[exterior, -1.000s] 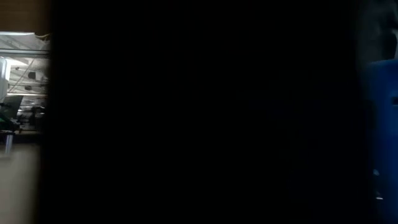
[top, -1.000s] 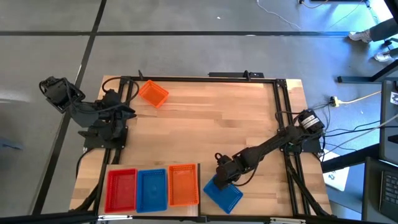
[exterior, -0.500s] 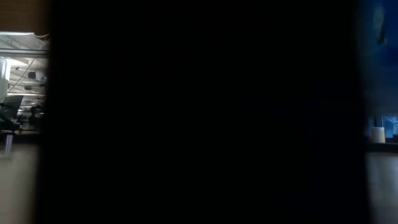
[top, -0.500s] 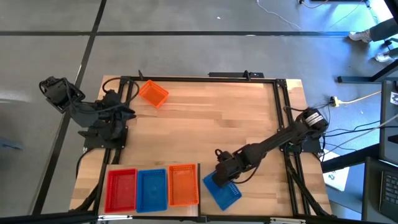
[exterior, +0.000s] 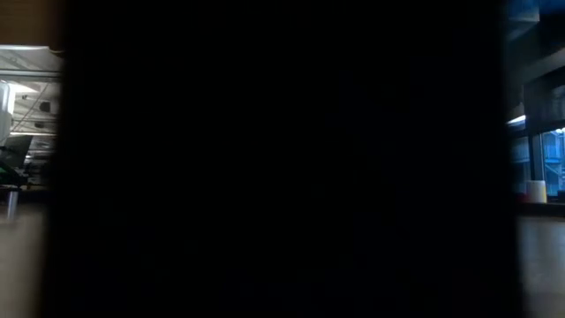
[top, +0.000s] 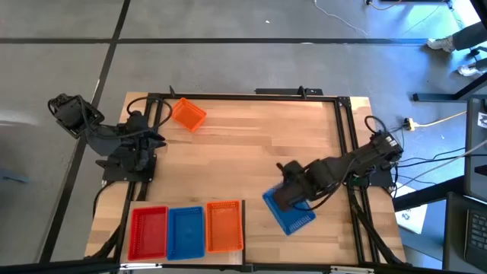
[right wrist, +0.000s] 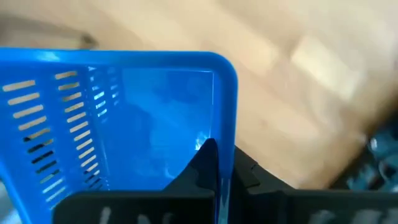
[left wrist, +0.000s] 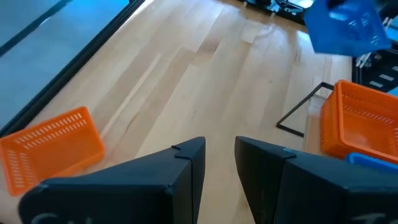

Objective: Stack baskets on shelf by color
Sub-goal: Stack the blue bin on top of the other blue bin on the shelf

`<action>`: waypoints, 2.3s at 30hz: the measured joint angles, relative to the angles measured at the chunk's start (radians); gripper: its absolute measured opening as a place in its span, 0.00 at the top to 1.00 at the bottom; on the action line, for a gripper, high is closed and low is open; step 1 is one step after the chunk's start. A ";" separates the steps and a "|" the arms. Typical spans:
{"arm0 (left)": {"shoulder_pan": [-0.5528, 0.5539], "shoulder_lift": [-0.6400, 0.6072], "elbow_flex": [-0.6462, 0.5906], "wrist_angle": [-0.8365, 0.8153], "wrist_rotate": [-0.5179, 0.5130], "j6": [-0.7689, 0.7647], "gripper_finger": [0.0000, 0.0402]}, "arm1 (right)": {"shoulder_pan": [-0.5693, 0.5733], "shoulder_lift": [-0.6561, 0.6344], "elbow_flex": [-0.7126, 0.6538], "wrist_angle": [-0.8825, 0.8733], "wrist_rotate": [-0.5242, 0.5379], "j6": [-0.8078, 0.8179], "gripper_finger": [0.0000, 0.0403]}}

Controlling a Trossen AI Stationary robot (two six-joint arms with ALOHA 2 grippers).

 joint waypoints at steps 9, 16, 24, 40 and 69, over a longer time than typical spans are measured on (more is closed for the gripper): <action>0.000 0.000 0.000 0.001 0.000 0.003 0.81 | -0.025 0.002 0.356 0.095 0.407 -0.167 1.00; 0.000 0.000 0.000 0.003 0.000 0.002 0.81 | -0.065 0.003 0.389 0.639 0.452 -0.591 1.00; 0.000 0.000 0.000 0.003 0.000 0.001 0.81 | -0.091 0.005 0.213 1.078 0.394 -0.684 1.00; -0.001 0.009 0.000 0.210 0.026 0.378 0.81 | -0.120 0.005 -0.014 1.281 0.490 -0.637 1.00; 0.130 0.344 0.001 1.022 -0.639 0.994 0.81 | -0.309 0.005 -0.012 1.604 1.004 -1.498 1.00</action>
